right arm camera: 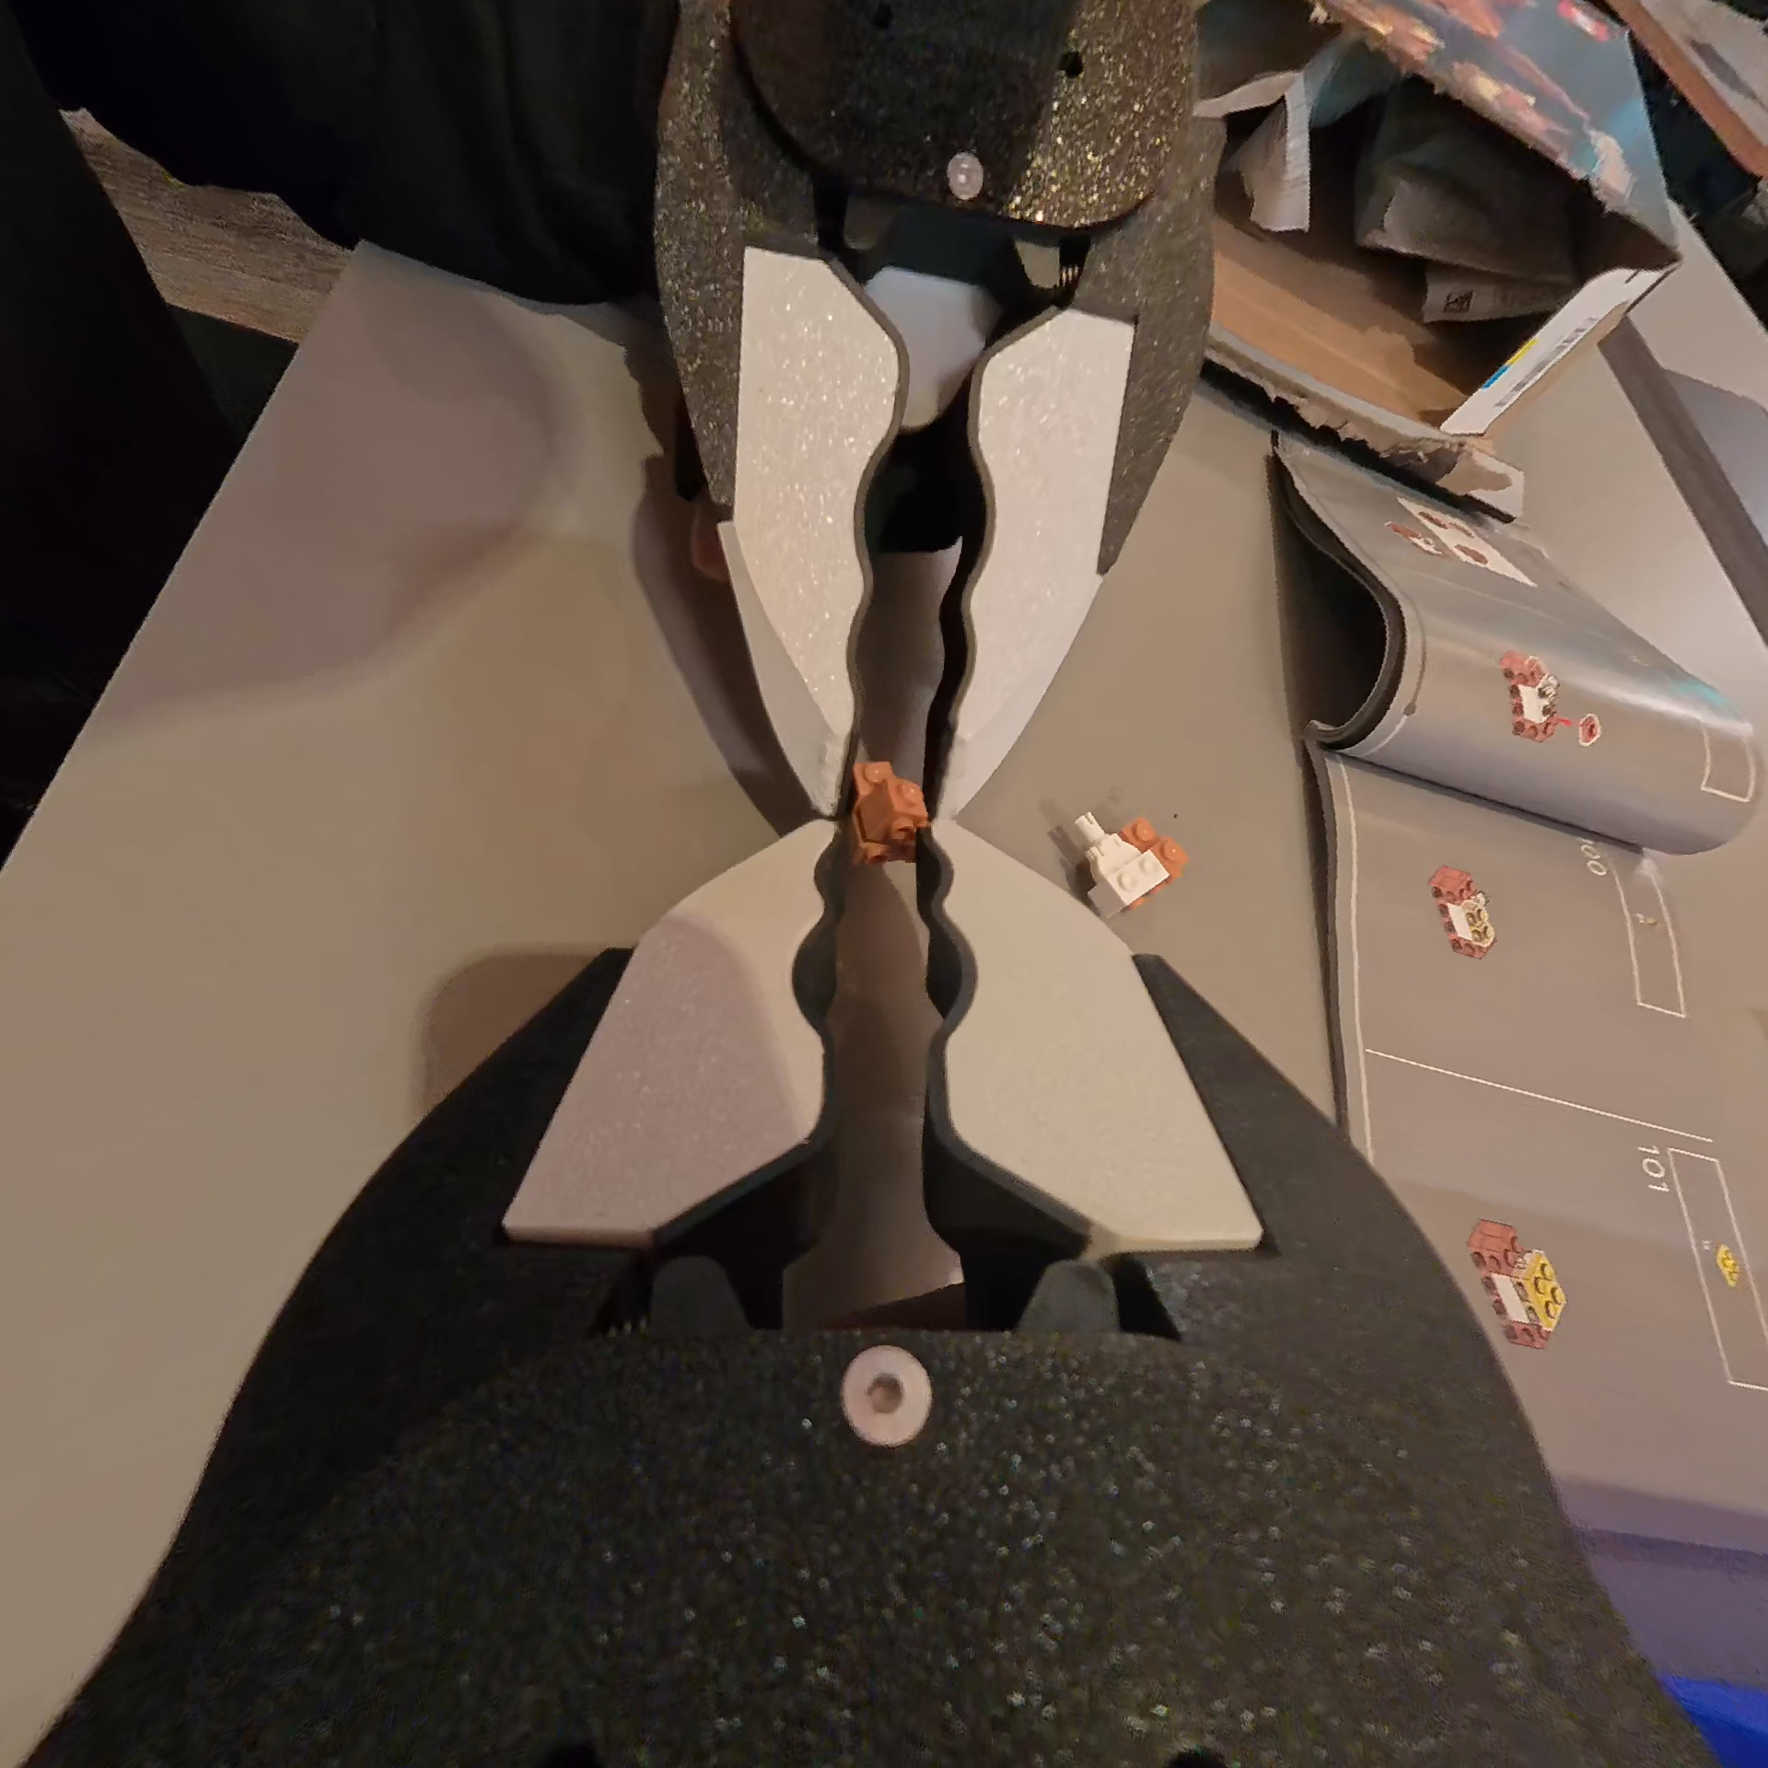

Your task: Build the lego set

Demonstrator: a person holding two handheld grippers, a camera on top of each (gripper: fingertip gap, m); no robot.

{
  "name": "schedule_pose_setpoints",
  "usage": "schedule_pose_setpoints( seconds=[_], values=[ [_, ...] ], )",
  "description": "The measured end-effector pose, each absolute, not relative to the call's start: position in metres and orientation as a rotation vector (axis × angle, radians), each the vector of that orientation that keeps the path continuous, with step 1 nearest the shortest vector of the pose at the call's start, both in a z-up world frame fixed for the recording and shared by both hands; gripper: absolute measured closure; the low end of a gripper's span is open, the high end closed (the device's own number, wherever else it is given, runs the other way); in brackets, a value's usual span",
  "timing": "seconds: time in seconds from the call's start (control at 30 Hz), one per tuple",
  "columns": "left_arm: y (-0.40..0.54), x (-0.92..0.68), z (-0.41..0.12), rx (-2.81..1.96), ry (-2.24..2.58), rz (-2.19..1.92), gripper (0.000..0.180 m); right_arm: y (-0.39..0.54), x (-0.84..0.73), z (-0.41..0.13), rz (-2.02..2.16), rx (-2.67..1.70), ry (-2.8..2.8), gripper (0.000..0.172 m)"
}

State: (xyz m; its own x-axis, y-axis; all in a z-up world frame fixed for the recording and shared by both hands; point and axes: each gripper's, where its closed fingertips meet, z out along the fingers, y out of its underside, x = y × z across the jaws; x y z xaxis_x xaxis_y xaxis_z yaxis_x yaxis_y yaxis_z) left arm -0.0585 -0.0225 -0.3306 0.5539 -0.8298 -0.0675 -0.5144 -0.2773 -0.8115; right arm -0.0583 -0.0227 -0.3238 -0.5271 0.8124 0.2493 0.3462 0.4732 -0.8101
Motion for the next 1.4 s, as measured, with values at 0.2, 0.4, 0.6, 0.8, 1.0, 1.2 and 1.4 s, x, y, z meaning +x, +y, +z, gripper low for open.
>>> schedule_pose_setpoints(
  seconds=[0.2, 0.4, 0.6, 0.8, 1.0, 1.2, 1.4],
  values=[
    [-0.022, -0.060, -0.329, -1.944, 1.078, -0.476, 0.164, -0.023, -0.059, -0.321, 0.931, -0.917, -2.077, 0.159],
    [-0.022, -0.060, -0.327, -1.936, 1.079, -0.472, 0.164, -0.022, -0.059, -0.321, 0.913, -0.905, -2.070, 0.159],
    [-0.023, -0.059, -0.327, -1.925, 1.094, -0.461, 0.164, -0.023, -0.059, -0.319, 0.914, -0.896, -2.061, 0.159],
    [-0.023, -0.059, -0.325, -1.913, 1.110, -0.442, 0.164, -0.024, -0.059, -0.319, 0.917, -0.890, -2.060, 0.159],
    [-0.024, -0.060, -0.323, -1.909, 1.105, -0.463, 0.164, -0.024, -0.057, -0.316, 0.888, -0.778, -2.048, 0.151],
    [-0.027, -0.058, -0.318, -1.898, 1.105, -0.500, 0.164, -0.022, -0.056, -0.308, 0.693, -0.438, -1.972, 0.142],
    [-0.028, -0.059, -0.316, -1.898, 1.087, -0.528, 0.164, -0.026, -0.063, -0.306, 0.519, -0.270, -1.925, 0.138]
  ],
)
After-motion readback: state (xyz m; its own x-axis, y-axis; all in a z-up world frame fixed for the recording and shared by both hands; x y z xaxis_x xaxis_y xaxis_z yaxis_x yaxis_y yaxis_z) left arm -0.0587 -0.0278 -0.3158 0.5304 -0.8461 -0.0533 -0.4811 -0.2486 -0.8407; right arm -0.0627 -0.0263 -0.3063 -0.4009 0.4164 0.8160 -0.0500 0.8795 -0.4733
